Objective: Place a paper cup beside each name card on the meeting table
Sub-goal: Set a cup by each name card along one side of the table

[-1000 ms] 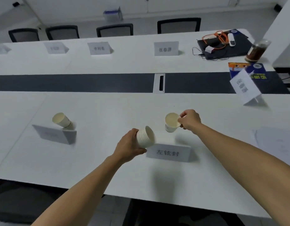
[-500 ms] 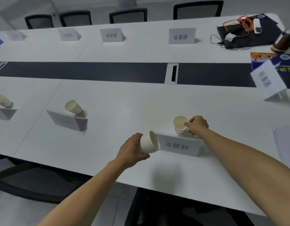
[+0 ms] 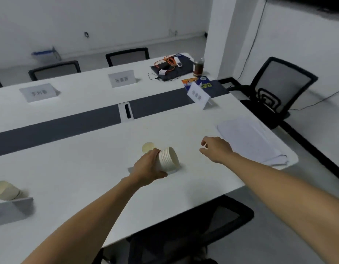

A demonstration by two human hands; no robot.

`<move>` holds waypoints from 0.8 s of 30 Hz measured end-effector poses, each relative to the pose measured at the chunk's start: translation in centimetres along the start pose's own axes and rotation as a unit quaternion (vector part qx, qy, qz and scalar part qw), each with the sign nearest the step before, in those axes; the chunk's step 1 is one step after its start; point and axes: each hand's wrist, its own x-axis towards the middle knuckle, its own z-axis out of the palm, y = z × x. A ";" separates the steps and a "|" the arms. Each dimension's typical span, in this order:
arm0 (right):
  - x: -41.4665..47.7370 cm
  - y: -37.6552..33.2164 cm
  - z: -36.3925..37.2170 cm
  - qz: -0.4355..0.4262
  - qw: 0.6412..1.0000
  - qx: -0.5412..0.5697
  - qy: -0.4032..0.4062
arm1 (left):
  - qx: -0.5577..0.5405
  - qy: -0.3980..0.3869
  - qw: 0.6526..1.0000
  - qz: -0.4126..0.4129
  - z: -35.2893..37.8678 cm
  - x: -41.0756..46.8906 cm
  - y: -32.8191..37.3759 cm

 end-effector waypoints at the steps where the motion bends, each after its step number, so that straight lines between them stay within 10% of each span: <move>1: -0.9 1.5 -0.8 0.006 1.000 -0.005 0.008 | 0.006 -0.005 1.000 0.017 0.5 0.3 1.5; 24: -9.8 44.3 -16.0 0.129 0.984 0.008 0.120 | 0.049 -0.050 0.982 0.178 22.4 11.4 40.0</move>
